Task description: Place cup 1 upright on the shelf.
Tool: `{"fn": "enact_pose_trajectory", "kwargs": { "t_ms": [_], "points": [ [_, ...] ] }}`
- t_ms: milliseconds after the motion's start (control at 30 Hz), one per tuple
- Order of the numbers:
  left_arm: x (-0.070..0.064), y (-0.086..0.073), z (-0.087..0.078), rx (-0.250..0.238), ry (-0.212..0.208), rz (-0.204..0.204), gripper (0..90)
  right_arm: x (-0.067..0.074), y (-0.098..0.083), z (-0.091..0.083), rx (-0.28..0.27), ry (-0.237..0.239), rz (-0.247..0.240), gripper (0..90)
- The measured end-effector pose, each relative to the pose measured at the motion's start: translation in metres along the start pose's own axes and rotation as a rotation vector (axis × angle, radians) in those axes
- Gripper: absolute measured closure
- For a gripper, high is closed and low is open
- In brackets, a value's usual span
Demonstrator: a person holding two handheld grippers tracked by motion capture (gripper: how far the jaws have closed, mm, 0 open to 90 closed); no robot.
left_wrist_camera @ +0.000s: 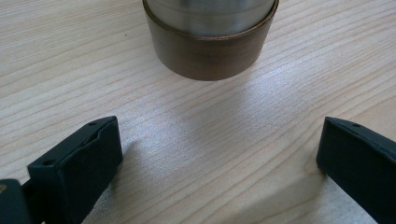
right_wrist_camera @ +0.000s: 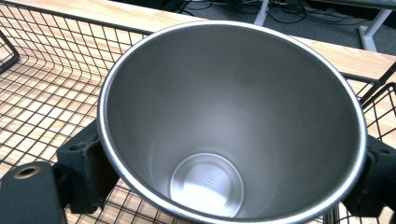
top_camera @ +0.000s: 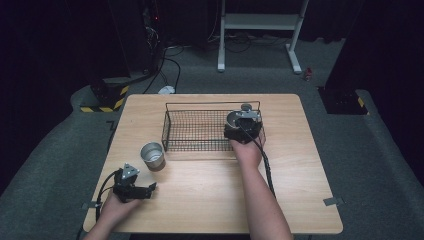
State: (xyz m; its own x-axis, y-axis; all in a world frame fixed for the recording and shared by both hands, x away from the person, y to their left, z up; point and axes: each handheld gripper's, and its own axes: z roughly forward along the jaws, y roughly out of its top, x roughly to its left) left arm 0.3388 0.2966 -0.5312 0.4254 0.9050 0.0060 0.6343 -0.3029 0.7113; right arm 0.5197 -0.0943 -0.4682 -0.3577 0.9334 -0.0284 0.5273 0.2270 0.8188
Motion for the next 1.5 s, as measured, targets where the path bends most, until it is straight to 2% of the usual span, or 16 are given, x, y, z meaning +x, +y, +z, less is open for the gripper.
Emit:
{"fn": "enact_pose_trajectory", "kwargs": {
  "t_ms": [600,933,1267,1500],
  "points": [
    [0.000,0.000,0.000,0.000,0.000,0.001,0.7,-0.001,-0.006,-0.008,0.000,0.000,0.011,10.0],
    [0.000,0.000,0.000,0.000,0.000,0.001,0.6,0.003,-0.005,-0.019,-0.008,0.003,-0.024,10.1],
    [0.000,0.000,0.000,0.001,0.000,0.003,0.6,-0.002,-0.013,-0.026,-0.004,-0.008,0.000,10.2],
    [0.000,0.000,0.000,0.001,-0.001,0.004,0.6,0.000,-0.018,-0.038,-0.024,0.008,0.002,10.2]
  ]
}}
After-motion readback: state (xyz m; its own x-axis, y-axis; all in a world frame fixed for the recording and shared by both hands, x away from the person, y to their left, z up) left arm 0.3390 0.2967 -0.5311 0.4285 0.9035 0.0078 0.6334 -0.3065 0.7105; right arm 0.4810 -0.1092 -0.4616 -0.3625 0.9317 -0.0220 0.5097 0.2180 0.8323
